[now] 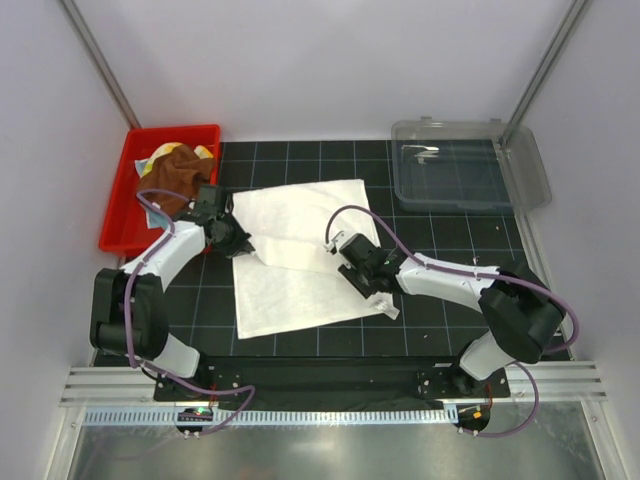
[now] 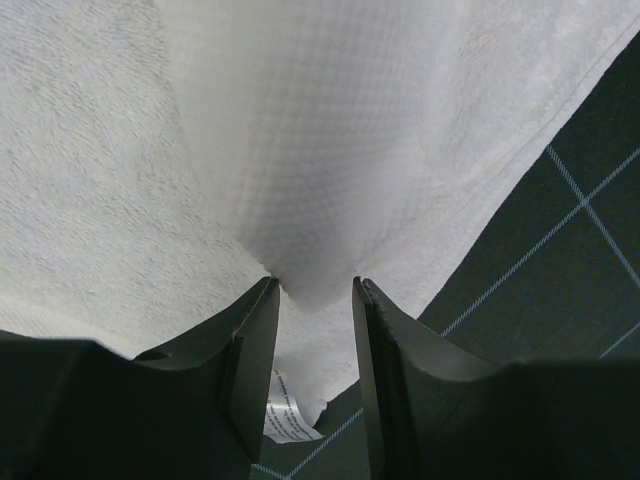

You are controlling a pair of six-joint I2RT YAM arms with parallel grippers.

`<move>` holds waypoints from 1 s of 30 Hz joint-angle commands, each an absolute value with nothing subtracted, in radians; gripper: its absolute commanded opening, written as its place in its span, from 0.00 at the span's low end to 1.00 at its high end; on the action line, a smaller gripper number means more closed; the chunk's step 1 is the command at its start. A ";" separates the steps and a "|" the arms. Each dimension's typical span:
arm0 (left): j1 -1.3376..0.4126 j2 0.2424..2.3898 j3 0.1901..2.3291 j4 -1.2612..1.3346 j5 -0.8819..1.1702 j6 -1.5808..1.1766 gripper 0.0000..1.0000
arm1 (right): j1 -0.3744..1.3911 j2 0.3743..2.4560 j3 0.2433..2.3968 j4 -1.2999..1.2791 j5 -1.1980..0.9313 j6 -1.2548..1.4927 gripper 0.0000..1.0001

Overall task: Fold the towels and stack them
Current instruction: Fold the towel

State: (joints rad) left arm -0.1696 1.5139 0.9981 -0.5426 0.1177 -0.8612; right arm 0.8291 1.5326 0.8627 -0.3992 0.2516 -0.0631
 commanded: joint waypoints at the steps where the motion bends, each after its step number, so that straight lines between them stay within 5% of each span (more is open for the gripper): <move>1: -0.163 1.526 1.032 -0.515 0.135 -0.871 0.00 | 0.838 1.545 0.858 -0.348 0.264 -0.090 0.43; 14: -0.152 1.565 1.057 -0.514 0.135 -0.859 0.00 | 0.847 1.540 0.836 -0.308 0.318 -0.098 0.42; 20: -0.152 1.562 1.052 -0.518 0.135 -0.856 0.00 | 0.848 1.542 0.842 -0.311 0.370 -0.089 0.28; 24: -0.152 1.539 1.051 -0.537 0.130 -0.856 0.00 | 0.848 1.516 0.854 -0.340 0.419 -0.075 0.01; 30: -0.152 1.465 1.107 -0.633 0.106 -0.882 0.00 | 0.848 1.463 1.004 -0.538 0.538 -0.081 0.01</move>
State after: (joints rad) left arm -0.1566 1.5429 1.0355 -0.5819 0.1131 -0.8616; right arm 0.8433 1.5360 0.8963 -0.4446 0.4294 -0.0750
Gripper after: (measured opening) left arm 0.035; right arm 0.055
